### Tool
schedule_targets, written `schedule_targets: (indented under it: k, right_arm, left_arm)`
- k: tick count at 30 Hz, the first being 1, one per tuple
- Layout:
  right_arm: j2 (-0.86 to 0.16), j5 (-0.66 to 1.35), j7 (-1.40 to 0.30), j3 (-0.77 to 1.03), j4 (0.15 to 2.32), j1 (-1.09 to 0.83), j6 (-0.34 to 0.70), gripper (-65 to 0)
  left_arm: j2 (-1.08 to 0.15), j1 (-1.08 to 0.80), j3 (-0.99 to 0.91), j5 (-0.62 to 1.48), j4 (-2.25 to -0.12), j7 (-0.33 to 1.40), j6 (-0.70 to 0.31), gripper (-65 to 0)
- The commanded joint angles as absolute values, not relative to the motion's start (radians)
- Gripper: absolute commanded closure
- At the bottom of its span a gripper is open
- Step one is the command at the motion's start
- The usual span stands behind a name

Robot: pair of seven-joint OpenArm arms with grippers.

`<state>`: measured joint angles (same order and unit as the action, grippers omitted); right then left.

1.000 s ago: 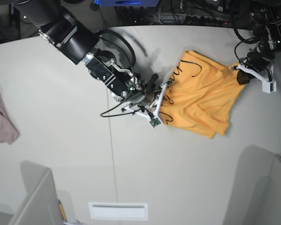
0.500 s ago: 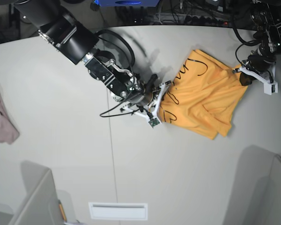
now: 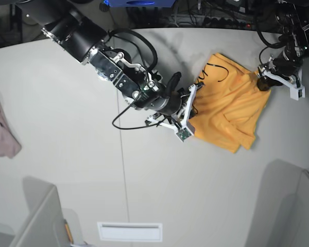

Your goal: Fold the T-shirt properly

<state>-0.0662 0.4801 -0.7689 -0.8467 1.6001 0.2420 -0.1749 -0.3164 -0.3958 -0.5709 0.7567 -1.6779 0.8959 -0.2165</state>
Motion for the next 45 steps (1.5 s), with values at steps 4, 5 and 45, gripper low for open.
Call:
schedule_targets:
  k: [4, 5, 45]
  right_arm:
    - [-0.064, 0.484, -0.754, -0.842, 1.616, 0.257, -0.176, 0.0]
    - [-0.074, 0.484, -0.754, -0.843, 1.618, 0.249, -0.176, 0.0]
    - [-0.225, 0.484, -0.751, -0.731, 1.831, 0.097, -0.18, 0.0]
  left_arm:
    - [-0.334, -0.366, -0.582, 0.765, -1.692, 0.878, -0.222, -53.0]
    - [-0.335, -0.36, -0.59, 0.763, -1.69, 0.878, -0.222, -53.5]
    - [-0.41, 0.104, -0.435, 0.766, -1.331, 1.219, -0.377, -53.3]
